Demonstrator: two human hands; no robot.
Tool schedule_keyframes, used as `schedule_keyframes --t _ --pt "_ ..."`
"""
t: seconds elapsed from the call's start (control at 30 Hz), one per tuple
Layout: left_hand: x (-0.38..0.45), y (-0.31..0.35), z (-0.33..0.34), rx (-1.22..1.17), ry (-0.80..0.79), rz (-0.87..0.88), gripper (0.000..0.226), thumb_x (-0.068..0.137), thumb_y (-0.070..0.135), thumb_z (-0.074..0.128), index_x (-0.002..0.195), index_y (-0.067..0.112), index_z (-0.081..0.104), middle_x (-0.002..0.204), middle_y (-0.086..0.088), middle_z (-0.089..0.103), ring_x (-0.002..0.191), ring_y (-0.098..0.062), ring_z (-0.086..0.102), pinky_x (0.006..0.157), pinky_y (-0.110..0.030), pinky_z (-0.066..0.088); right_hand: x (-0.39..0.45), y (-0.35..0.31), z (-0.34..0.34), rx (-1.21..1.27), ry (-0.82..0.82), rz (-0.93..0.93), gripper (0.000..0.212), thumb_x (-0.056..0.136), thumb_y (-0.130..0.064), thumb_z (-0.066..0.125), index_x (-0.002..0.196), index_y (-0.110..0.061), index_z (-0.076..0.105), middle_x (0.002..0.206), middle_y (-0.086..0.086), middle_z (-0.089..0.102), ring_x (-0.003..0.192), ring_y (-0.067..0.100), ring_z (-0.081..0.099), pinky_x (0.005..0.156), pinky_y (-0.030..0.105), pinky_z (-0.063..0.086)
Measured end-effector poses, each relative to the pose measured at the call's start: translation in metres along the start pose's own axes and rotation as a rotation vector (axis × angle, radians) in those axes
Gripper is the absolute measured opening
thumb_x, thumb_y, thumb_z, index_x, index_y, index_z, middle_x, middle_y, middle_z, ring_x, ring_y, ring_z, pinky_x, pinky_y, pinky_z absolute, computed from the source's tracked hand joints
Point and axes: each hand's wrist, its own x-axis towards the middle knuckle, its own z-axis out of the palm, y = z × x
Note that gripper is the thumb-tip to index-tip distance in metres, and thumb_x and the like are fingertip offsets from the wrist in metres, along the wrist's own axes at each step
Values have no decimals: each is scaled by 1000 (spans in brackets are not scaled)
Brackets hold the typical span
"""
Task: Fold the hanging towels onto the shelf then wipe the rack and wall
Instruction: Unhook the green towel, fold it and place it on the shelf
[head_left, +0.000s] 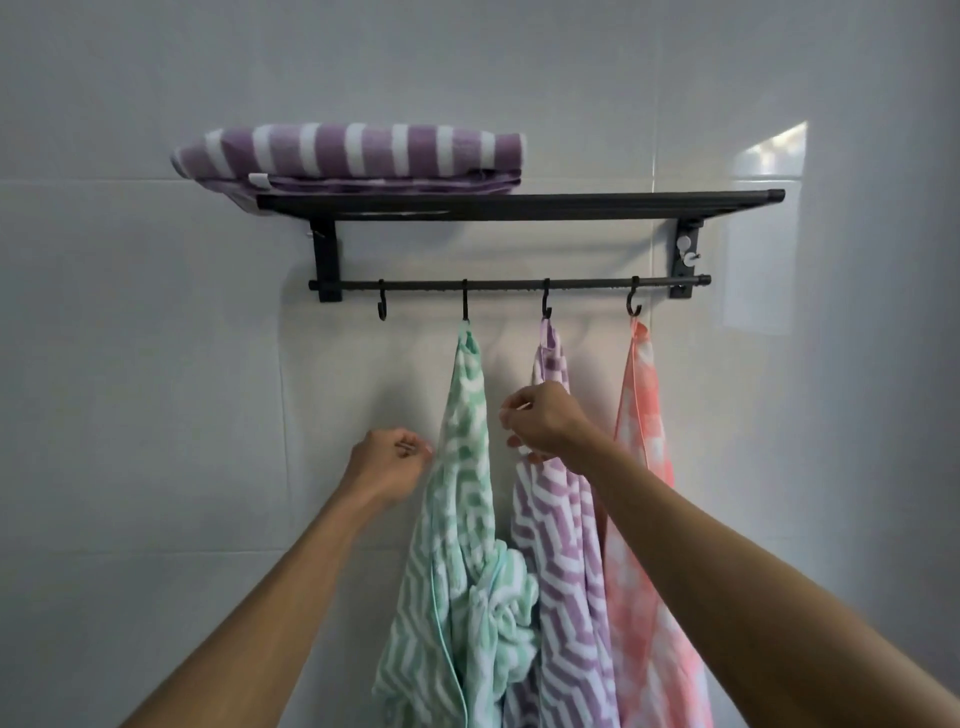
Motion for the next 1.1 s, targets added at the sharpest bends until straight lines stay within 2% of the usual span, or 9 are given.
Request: schedule_keyframes --t 0.13,0.27,0.37,0.5,0.67,0.77,0.9,1.0,1.1 --pt "39 -6 19 34 -167 28 68 91 47 65 147 15 44 135 -8 58 120 -27 58 96 -45 54 42 -4 19 30 11 38 43 98 -23 61 139 -8 56 118 15 70 96 30 73 70 43 64" --pt "64 -11 38 -119 -237 100 76 84 63 62 146 23 45 125 -3 67 109 -22 67 93 -44 56 73 -6 37 103 -20 9 61 102 -35 56 156 -20 31 150 8 51 107 27 67 58 32 61" --pt "79 -16 49 -171 -183 164 51 74 63 61 106 24 70 90 -1 75 80 -22 71 77 -48 58 86 -9 44 189 -32 -10 51 103 -38 54 149 -20 40 126 4 61 88 18 66 57 30 60" --pt "91 -8 49 -194 -58 224 27 83 39 63 77 13 67 73 -10 69 70 -32 64 62 -41 50 105 -10 49 295 117 -53 27 98 -30 65 122 -20 60 98 5 70 79 23 70 68 39 61" --pt "104 9 42 -306 84 242 24 90 26 67 74 7 63 73 -17 65 62 -25 54 57 -34 40 114 -26 43 413 266 -173 9 89 -26 76 91 -27 68 84 1 67 86 35 74 71 59 61" --pt "102 23 34 -355 108 276 25 89 33 66 80 10 66 81 -18 68 75 -41 62 63 -51 53 113 -38 34 448 296 -237 9 89 -25 76 89 -28 67 91 5 71 83 31 74 67 53 62" --pt "91 30 25 -338 59 291 22 91 35 66 83 15 68 86 -15 70 78 -36 67 71 -51 56 107 -46 23 487 208 -237 10 91 -18 75 99 -20 69 90 4 70 75 22 71 59 33 59" --pt "89 35 16 -331 43 245 24 87 38 68 85 14 70 92 -18 72 75 -30 66 68 -43 56 108 -55 17 551 141 -144 15 89 -10 76 98 -18 68 92 8 72 73 21 68 60 35 58" --pt "87 45 4 -359 72 209 20 87 33 68 84 13 72 90 -15 73 83 -35 70 76 -50 58 110 -72 15 560 121 -145 16 85 -10 80 91 -16 66 90 6 73 77 22 69 67 39 60"
